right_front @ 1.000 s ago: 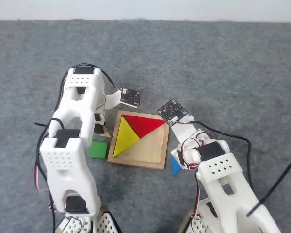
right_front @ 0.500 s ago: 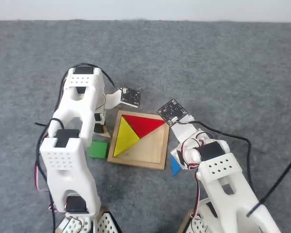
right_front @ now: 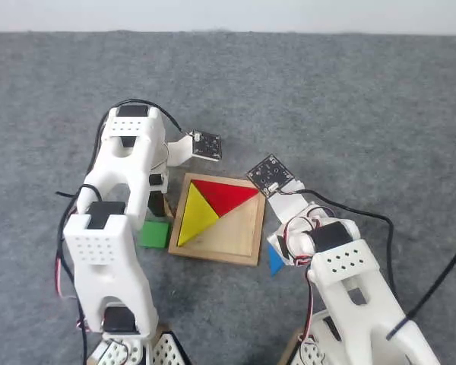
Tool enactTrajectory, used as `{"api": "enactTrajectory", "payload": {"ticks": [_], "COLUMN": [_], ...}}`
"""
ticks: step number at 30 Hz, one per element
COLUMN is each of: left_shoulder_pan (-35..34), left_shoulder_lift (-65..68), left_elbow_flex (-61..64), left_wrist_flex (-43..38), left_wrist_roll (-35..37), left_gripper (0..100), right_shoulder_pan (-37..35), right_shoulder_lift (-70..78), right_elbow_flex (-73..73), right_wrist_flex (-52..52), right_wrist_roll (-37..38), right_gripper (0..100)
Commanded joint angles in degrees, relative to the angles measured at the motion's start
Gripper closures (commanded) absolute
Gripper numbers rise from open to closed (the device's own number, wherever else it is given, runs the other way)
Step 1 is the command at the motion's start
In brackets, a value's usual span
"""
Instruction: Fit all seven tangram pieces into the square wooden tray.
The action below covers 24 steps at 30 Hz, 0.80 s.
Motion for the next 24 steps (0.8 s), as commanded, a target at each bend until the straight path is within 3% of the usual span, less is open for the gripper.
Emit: {"api": "enactTrajectory", "payload": {"ticks": [1, 14, 20, 24], "left_shoulder_pan": [0.26, -1.05, -3.52, -4.13], "left_shoulder_lift": [-0.18, -0.44, -0.88, -0.7], "left_elbow_flex": [-1.01, 0.75, 0.75, 0.84], "left_wrist_flex": [-0.18, -0.7, -15.74, -17.41], "left_wrist_roll": [0.7, 2.37, 9.76, 9.85], "left_gripper": [76, 76, 76, 76], "right_shoulder_pan": [0.84, 0.92, 0.92, 0.92], "right_shoulder_lift": [0.22, 0.22, 0.22, 0.22], "right_elbow_flex": [-0.35, -0.26, -0.26, -0.26], "right_wrist_flex": [-0.48, -0.48, -0.48, -0.48], "right_wrist_roll": [0.79, 0.79, 0.79, 0.79], "right_gripper": [77.5, 77.5, 77.5, 77.5]}}
